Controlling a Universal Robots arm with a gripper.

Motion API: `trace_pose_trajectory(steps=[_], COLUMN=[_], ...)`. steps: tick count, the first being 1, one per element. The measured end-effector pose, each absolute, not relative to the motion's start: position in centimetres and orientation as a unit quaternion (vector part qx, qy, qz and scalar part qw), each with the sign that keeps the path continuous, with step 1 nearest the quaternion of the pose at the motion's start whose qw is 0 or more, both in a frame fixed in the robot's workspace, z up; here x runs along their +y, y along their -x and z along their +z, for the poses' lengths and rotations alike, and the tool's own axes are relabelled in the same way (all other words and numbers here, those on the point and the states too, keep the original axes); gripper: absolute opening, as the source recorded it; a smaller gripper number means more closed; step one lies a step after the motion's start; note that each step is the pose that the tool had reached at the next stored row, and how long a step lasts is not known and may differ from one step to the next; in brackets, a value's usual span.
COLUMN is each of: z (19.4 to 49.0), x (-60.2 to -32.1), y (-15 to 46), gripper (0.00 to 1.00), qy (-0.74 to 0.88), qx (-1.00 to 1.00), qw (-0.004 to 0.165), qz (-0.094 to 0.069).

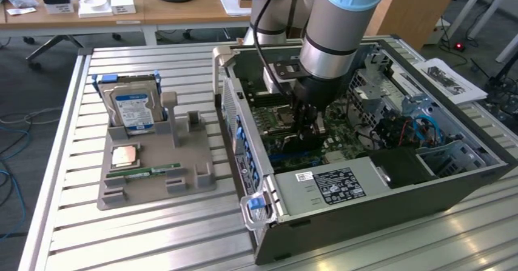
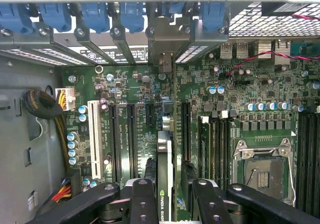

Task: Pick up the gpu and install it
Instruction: 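Insert the gpu into the slot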

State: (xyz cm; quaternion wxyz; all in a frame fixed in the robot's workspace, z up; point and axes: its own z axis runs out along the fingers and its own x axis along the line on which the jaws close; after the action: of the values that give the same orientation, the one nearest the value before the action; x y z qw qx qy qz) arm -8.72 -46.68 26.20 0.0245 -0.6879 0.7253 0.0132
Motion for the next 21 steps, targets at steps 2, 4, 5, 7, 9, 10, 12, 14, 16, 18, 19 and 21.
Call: trace_pose_trajectory(steps=[2,4,5,7,9,10,12,14,16,18,19,21], z=[26.2,26.2,26.2,26.2,26.2,26.2,26.2,26.07,25.84,25.76,25.77,25.76], x=[-46.68,-46.68,-46.68,-46.68,-46.68,-46.68,-46.68,-46.68,-46.68,-46.68,-46.68,-46.68], y=[8.72,8.72,8.72,8.72,8.72,8.72,8.72,8.72,8.72,8.73,8.73,8.73], gripper=[0.34,0.41,0.41,0.47,0.53,0.53,0.53,0.53,0.53,0.53,0.53,0.53], qy=[0.688,0.688,0.688,0.688,0.688,0.688,0.688,0.688,0.688,0.688,0.688,0.688], qx=[0.725,0.725,0.725,0.725,0.725,0.725,0.725,0.725,0.725,0.725,0.725,0.725], qw=[0.025,0.025,0.025,0.025,0.025,0.024,0.024,0.024,0.024,0.024,0.024,0.024], qz=[0.013,0.013,0.013,0.013,0.013,0.013,0.013,0.013,0.013,0.013,0.013,0.013])
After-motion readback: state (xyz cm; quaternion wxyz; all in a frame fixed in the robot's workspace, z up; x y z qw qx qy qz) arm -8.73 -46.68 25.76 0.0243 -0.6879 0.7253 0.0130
